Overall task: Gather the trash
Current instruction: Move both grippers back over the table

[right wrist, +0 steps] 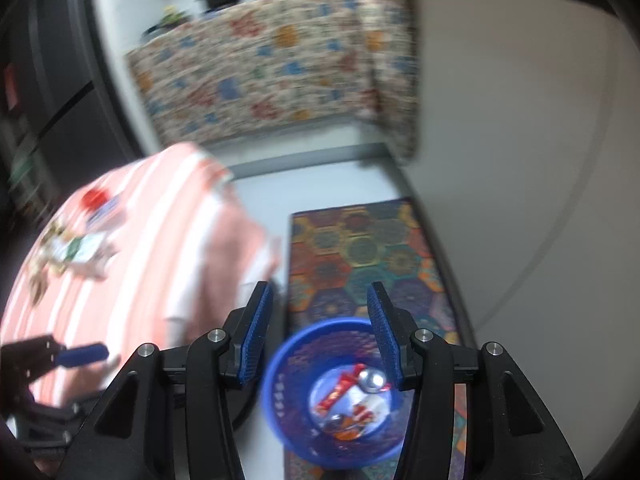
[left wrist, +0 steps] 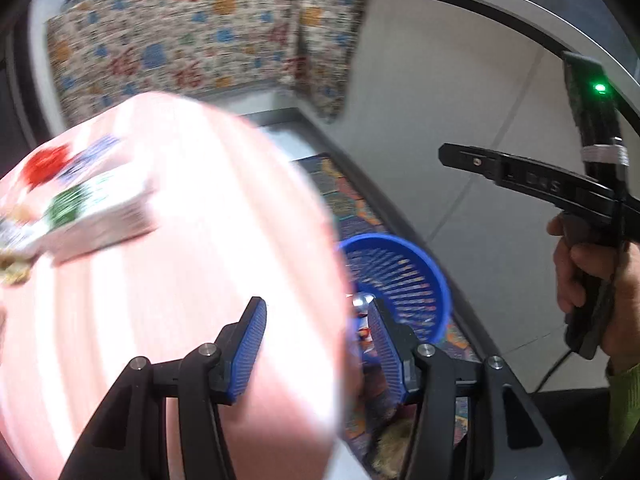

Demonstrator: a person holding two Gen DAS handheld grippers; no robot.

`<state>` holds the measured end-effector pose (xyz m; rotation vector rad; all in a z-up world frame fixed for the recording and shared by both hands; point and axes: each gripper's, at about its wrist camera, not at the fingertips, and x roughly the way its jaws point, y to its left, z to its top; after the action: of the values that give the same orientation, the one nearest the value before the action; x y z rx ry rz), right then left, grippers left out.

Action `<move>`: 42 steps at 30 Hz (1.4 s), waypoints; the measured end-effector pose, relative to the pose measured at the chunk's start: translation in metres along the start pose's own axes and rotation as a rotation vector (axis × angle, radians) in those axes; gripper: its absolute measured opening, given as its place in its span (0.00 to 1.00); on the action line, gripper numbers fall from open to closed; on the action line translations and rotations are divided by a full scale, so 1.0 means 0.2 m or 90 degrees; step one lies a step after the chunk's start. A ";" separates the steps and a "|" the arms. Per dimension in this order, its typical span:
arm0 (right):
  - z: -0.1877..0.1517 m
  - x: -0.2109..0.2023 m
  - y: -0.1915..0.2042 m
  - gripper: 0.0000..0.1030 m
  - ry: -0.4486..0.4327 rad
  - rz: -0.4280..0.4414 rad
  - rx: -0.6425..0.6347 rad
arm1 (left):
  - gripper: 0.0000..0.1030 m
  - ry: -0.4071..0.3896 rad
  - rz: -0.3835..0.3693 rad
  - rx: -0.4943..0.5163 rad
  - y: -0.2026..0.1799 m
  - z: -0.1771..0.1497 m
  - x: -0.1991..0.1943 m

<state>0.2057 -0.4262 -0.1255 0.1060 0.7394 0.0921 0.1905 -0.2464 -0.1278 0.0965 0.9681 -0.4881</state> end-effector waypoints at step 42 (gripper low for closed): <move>-0.19 0.38 1.09 0.66 0.102 0.192 -0.298 | 0.60 -0.083 0.179 -0.330 1.40 -0.51 -0.66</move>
<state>0.2267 -0.1988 -0.1763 -0.2399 0.8408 0.5630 0.1727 0.0788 -0.1175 -0.2611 0.9092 0.0244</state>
